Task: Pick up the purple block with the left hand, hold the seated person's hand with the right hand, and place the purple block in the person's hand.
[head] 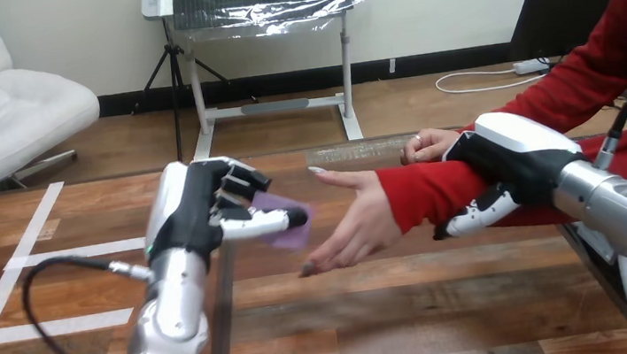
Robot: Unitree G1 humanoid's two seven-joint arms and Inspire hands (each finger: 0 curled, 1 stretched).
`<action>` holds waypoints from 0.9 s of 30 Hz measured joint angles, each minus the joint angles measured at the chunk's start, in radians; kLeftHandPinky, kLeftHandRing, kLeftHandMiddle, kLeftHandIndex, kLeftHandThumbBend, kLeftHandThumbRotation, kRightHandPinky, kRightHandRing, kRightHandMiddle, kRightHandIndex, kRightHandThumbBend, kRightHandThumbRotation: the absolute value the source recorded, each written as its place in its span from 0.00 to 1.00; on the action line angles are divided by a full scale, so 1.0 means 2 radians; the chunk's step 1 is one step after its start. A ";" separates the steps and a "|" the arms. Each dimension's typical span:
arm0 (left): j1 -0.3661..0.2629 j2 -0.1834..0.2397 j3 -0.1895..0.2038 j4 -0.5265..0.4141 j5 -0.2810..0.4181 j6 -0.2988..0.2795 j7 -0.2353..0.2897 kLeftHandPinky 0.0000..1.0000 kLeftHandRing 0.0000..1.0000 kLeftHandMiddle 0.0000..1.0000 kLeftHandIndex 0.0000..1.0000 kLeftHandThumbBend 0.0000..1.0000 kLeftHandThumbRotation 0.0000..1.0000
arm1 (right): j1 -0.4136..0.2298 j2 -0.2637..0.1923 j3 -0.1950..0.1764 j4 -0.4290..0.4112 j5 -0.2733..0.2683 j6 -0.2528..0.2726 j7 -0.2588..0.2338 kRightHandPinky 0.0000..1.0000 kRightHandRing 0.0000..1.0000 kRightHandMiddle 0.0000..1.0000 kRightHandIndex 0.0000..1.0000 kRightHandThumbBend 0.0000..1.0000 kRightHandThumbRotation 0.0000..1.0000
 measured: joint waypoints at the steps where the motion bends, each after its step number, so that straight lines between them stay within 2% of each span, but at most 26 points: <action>1: -0.003 -0.002 0.000 0.004 0.000 -0.001 0.002 0.35 0.41 0.46 0.45 0.72 0.00 | 0.000 0.002 0.000 0.000 0.000 0.001 0.000 0.30 0.33 0.36 0.35 0.74 0.27; 8: -0.028 -0.013 0.000 0.040 0.000 -0.012 0.019 0.37 0.43 0.47 0.45 0.71 0.00 | -0.003 0.011 0.000 0.000 0.000 0.010 0.001 0.28 0.31 0.35 0.34 0.76 0.28; 14: -0.047 -0.019 0.000 0.070 -0.002 -0.034 0.032 0.39 0.44 0.48 0.46 0.70 0.00 | -0.004 0.014 0.000 -0.003 0.000 0.010 0.004 0.27 0.30 0.34 0.34 0.77 0.28; 27: -0.090 -0.025 0.002 0.133 -0.009 -0.069 0.046 0.42 0.46 0.49 0.46 0.70 0.00 | -0.004 0.020 0.000 -0.021 0.000 0.013 0.012 0.25 0.28 0.31 0.31 0.78 0.30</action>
